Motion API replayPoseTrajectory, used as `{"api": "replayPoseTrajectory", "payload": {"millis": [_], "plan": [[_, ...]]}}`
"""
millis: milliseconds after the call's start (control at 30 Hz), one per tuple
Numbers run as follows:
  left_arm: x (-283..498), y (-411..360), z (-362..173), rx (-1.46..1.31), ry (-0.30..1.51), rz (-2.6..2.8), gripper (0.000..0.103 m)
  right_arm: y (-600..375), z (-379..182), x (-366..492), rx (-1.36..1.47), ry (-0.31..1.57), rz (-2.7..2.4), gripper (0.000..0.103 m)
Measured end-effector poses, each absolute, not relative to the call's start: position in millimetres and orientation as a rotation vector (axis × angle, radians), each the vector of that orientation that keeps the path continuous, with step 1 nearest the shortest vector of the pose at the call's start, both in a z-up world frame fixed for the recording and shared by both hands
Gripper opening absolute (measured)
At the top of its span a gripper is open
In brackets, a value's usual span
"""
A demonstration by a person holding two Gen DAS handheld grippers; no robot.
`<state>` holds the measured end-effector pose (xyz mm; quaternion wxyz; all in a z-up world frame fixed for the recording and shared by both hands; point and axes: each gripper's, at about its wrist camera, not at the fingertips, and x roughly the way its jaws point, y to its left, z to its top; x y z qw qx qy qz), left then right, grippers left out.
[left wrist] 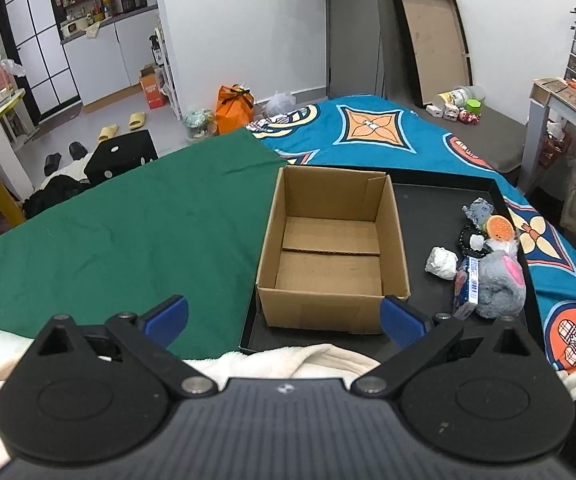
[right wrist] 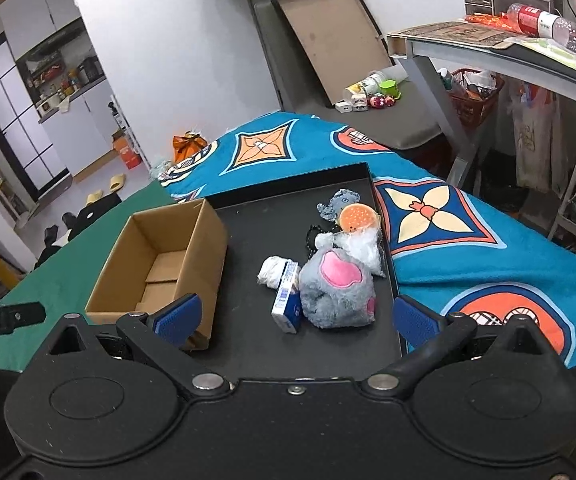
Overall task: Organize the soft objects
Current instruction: 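Move the right gripper to the blue-white carton and close on it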
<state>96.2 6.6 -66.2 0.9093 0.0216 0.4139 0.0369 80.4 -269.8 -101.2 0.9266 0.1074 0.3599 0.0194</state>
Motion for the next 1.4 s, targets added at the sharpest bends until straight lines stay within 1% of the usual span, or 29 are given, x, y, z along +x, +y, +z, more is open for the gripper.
{"api": "replayPoseTrajectory", "payload": {"millis": [200,400,533,600,667,800,867,1033,1167,1233,1400], "plan": [[109,15,-69,0.02,0.886,0.082,0.102,-267,-105,94,0.216,0.732,0.025,0.102],[121,22,-66,0.028,0.901,0.099,0.1,-262,-113,103,0.218,0.75,0.039,0.095],[130,26,-73,0.025,0.932,0.105,0.1,-258,-118,110,0.214,0.773,0.054,0.094],[135,30,-76,0.011,0.948,0.104,0.099,-255,-122,114,0.207,0.781,0.053,0.089],[139,31,-79,0.009,0.957,0.104,0.097,-255,-126,118,0.217,0.789,0.062,0.088],[149,33,-82,0.023,0.974,0.112,0.094,-254,-135,125,0.225,0.803,0.064,0.082],[155,35,-85,0.018,0.993,0.115,0.09,-254,-139,129,0.235,0.815,0.07,0.079],[163,38,-96,0.004,1.021,0.105,0.085,-249,-152,137,0.242,0.858,0.088,0.07],[173,43,-108,-0.02,1.071,0.115,0.071,-242,-165,145,0.241,0.894,0.107,0.062],[177,46,-113,-0.043,1.102,0.107,0.066,-240,-171,150,0.239,0.912,0.101,0.056],[187,52,-124,-0.078,1.164,0.111,0.061,-238,-181,163,0.257,0.941,0.102,0.049]]}}
